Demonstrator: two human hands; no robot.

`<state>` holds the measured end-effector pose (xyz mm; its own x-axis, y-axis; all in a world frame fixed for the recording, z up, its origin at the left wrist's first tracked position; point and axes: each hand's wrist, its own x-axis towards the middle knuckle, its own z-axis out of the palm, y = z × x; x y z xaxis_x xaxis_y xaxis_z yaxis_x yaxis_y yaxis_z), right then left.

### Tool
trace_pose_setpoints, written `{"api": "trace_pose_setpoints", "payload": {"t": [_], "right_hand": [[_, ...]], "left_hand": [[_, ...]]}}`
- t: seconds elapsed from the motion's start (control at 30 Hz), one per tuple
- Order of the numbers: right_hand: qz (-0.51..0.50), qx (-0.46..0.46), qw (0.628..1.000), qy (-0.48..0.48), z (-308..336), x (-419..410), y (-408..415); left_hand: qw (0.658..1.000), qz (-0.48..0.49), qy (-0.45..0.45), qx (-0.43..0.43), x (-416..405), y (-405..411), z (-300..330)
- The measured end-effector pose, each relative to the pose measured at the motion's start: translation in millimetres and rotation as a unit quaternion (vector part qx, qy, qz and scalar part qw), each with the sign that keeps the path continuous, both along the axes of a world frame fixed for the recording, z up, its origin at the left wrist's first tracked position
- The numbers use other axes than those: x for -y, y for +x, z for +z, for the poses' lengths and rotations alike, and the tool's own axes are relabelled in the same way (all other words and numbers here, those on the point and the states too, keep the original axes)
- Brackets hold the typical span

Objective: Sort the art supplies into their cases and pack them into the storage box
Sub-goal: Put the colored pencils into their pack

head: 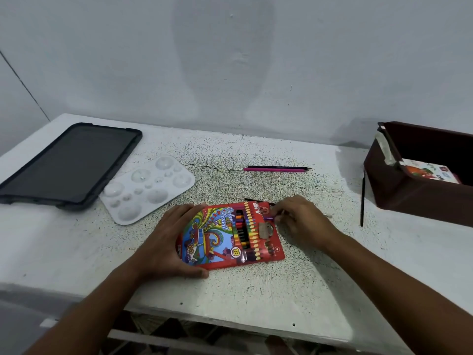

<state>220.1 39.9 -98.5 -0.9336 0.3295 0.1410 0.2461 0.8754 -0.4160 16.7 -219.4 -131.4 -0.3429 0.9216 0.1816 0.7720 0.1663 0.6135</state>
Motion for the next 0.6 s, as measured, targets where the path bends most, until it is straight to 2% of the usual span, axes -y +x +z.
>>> {"api": "trace_pose_setpoints", "payload": {"t": [0.1, 0.2, 0.33, 0.47, 0.6], "right_hand": [[0.011, -0.011, 0.999, -0.036, 3.0, 13.5, -11.9], [0.006, 0.016, 0.998, -0.053, 5.7, 13.7, -17.6], [-0.032, 0.004, 0.993, -0.117, 12.6, -6.3, -20.0], [-0.136, -0.002, 0.991, 0.005, 12.2, -53.8, -37.0], [-0.156, 0.083, 0.982, 0.074, 1.1, -98.9, -53.8]], "left_hand": [[1.0, -0.003, 0.005, -0.002, -0.2, 0.0, 0.1], [1.0, -0.001, 0.008, -0.003, -0.5, -1.2, -0.9], [1.0, -0.006, 0.014, -0.007, -1.4, -1.6, -0.4], [1.0, -0.003, 0.012, -0.006, -2.3, -1.9, -0.1], [1.0, -0.008, 0.013, -0.008, -1.7, -1.2, 1.6]]}}
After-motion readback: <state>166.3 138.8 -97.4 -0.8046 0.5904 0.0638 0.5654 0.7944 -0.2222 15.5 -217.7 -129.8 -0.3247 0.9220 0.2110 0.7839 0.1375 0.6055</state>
